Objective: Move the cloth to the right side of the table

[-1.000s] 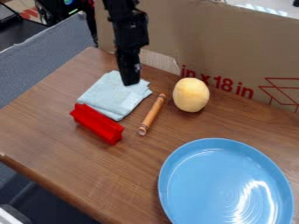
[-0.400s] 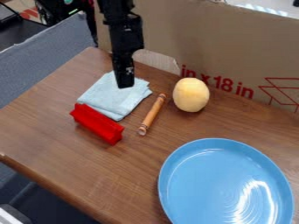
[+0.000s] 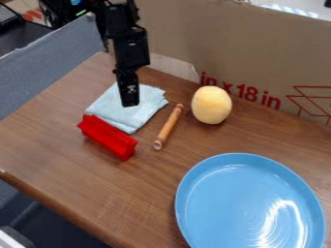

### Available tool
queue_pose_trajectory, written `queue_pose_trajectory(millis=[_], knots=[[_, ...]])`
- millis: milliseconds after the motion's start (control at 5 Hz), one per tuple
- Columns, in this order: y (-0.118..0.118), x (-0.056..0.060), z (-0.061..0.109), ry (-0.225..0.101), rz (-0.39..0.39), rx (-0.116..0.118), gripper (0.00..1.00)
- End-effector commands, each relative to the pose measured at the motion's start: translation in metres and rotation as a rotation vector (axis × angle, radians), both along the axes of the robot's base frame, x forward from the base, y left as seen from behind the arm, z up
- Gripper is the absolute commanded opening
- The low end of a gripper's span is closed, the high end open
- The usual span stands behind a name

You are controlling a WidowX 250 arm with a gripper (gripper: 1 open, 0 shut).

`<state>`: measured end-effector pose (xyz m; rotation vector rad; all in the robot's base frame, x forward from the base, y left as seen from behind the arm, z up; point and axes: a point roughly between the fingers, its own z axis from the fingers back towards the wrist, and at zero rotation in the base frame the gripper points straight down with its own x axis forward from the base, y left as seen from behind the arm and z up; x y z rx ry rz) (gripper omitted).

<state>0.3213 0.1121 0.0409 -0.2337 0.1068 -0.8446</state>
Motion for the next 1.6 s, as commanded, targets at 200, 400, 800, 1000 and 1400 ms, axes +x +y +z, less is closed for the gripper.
queue_pose_trajectory(millis=[200,400,800,1000,1400], knots=[[0.024,-0.028,0.015,-0.052,-0.036,0.043,0.0],[0.008,-0.044,0.017,-0.059,-0.061,0.028,0.0],[-0.005,-0.039,0.009,-0.076,-0.091,0.022,0.0],[-0.012,-0.043,0.004,-0.086,-0.085,0.017,0.0],[-0.037,-0.04,0.017,-0.1,-0.107,0.016,0.0]])
